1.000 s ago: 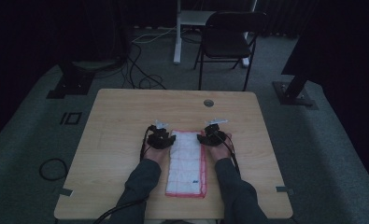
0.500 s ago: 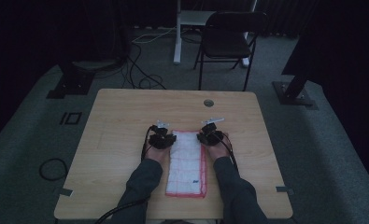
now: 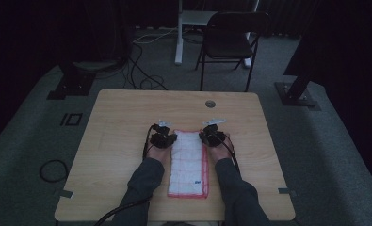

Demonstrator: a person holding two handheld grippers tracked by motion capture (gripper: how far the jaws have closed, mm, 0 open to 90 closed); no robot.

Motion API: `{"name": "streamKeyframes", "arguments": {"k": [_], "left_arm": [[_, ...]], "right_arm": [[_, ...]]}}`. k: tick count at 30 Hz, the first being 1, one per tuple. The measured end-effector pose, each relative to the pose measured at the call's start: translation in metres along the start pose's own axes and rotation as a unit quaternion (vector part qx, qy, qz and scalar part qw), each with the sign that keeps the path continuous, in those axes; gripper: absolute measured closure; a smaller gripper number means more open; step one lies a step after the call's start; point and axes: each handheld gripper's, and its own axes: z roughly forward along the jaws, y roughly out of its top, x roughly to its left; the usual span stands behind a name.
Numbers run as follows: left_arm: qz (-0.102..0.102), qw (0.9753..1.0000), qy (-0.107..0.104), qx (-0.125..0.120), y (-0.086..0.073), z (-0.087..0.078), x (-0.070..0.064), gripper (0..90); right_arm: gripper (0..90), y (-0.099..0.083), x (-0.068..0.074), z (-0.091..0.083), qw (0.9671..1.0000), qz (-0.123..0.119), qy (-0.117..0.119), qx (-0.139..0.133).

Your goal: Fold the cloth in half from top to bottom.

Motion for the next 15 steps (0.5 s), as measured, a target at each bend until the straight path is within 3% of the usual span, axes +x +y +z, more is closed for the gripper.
{"name": "streamKeyframes", "arguments": {"k": [15], "left_arm": [[0.008, 0.9990, -0.006, -0.043, 0.019, -0.021, -0.005, 87.6]], "right_arm": [[86.1, 0.013, -0.004, -0.023, 0.9985, 0.007, 0.010, -0.053]]}}
